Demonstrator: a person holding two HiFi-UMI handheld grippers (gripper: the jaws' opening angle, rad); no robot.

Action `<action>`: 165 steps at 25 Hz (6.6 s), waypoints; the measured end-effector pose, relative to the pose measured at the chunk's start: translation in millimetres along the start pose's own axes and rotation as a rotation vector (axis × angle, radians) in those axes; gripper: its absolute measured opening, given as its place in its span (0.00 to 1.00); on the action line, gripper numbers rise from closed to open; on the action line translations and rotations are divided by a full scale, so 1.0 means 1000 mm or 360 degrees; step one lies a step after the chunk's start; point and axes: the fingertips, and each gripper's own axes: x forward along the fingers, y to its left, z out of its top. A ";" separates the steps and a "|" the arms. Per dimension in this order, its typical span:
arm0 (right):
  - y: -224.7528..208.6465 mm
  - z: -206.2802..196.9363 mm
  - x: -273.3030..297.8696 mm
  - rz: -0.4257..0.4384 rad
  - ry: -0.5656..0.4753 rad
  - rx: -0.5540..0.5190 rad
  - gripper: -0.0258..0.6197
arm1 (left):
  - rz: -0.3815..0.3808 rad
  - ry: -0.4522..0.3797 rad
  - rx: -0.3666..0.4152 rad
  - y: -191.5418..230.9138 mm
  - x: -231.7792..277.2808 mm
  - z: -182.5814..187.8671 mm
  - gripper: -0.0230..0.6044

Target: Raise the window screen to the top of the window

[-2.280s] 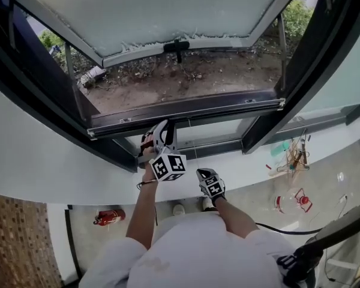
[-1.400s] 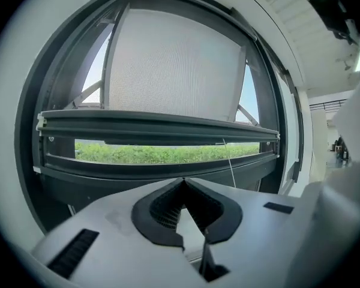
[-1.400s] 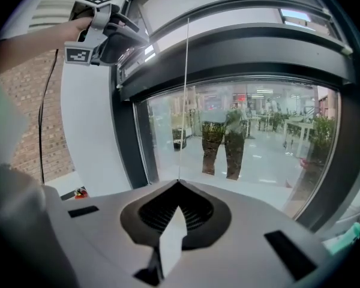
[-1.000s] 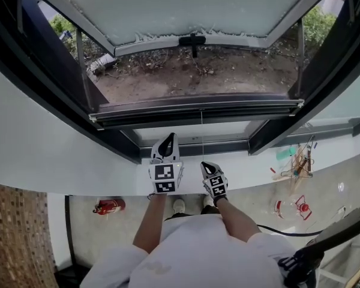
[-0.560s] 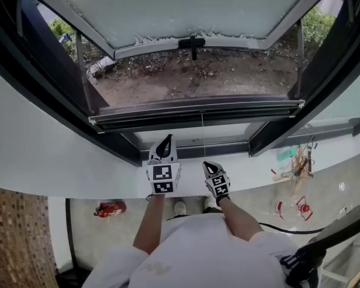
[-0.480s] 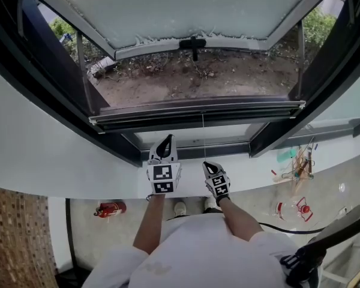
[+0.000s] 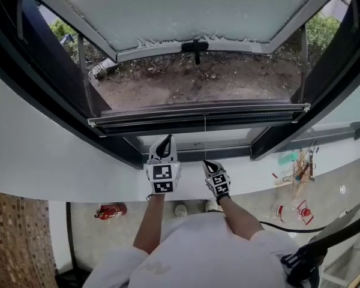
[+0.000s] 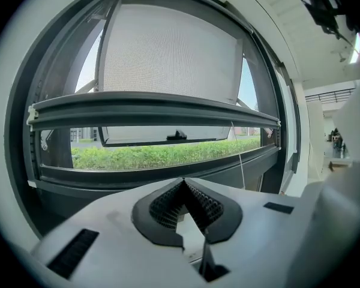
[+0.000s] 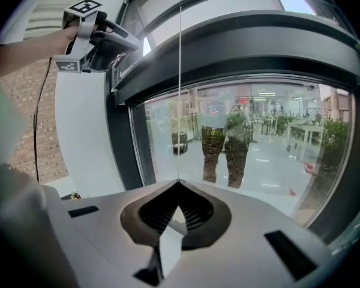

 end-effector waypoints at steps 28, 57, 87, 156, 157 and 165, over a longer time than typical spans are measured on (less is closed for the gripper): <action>0.004 0.086 -0.003 0.0085 -0.0336 -0.0107 0.04 | -0.0017 0.0001 0.0001 0.010 0.025 0.007 0.04; 0.007 0.131 -0.024 0.0081 -0.0509 -0.0095 0.04 | -0.0090 -0.0099 -0.0034 0.005 0.029 0.030 0.04; -0.006 0.193 -0.054 0.0040 -0.0862 -0.0119 0.04 | -0.0158 -0.0177 -0.0023 -0.001 0.039 0.055 0.04; 0.028 0.416 -0.187 0.0329 -0.1685 0.0111 0.04 | -0.0295 -0.0196 -0.0028 -0.036 0.028 0.067 0.04; 0.029 0.420 -0.190 0.0333 -0.1703 0.0102 0.04 | -0.0296 -0.0197 -0.0027 -0.037 0.028 0.067 0.04; 0.033 0.445 -0.203 0.0408 -0.1788 0.0126 0.04 | -0.0324 -0.0205 -0.0033 -0.041 0.024 0.069 0.04</action>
